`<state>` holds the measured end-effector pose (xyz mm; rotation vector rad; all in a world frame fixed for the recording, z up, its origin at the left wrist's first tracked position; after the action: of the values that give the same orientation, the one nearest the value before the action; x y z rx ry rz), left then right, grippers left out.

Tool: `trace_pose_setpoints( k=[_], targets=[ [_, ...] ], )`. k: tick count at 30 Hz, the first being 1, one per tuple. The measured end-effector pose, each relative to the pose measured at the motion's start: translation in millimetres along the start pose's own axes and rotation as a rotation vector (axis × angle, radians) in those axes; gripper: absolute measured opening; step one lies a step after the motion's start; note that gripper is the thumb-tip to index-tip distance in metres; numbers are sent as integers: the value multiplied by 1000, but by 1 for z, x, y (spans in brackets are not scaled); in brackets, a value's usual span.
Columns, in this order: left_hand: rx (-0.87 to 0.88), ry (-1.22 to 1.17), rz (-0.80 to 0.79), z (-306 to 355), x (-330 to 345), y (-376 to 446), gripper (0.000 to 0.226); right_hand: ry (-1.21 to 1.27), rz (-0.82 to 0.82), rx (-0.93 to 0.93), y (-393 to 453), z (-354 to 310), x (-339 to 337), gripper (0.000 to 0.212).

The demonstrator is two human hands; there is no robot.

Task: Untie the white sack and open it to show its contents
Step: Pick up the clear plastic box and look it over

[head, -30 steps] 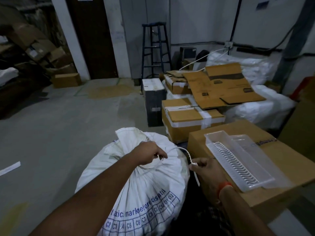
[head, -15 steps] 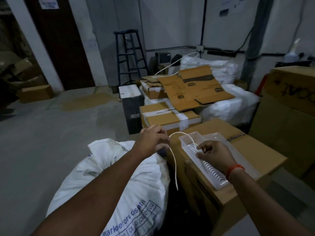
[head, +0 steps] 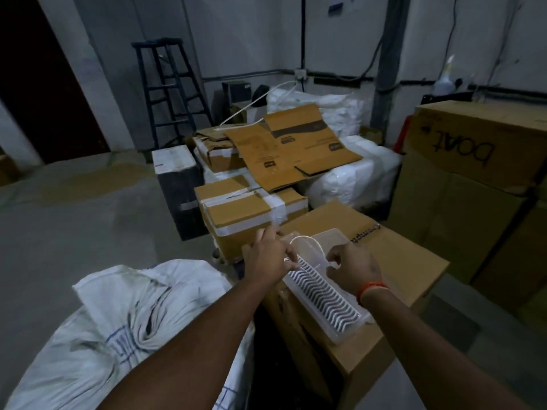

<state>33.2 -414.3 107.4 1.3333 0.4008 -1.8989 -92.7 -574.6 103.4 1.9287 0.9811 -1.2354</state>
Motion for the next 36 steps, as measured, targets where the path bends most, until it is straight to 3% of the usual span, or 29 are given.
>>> trace_pose_setpoints(
  k=[7,14,18,23,29,36],
  targets=[
    [-39,84,-183,2,24,15,14,-176,91,-21,7,-3,20,24],
    [-33,73,-149,-1,20,16,20,-172,22,-38,2,-8,36,28],
    [-30,31,-111,-8,15,14,25,-65,17,-15,-6,0,34,42],
    [3,-25,-100,-8,12,13,28,114,102,82,-23,14,24,28],
    [133,-100,-128,8,16,22,24,422,243,342,-43,55,14,10],
    [242,-93,-144,43,25,44,28,585,240,534,-61,104,16,6]
  ],
)
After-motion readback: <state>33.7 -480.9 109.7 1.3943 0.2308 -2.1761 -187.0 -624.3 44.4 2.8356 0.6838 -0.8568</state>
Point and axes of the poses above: each hand's wrist, its own y-axis towards the middle knuckle, its own x-axis out of the palm, z = x × y, the point moved 3 cm from there along y, towards the middle knuckle, and after that the axes turned 2 degrees about -y, right-handed, at the moved point
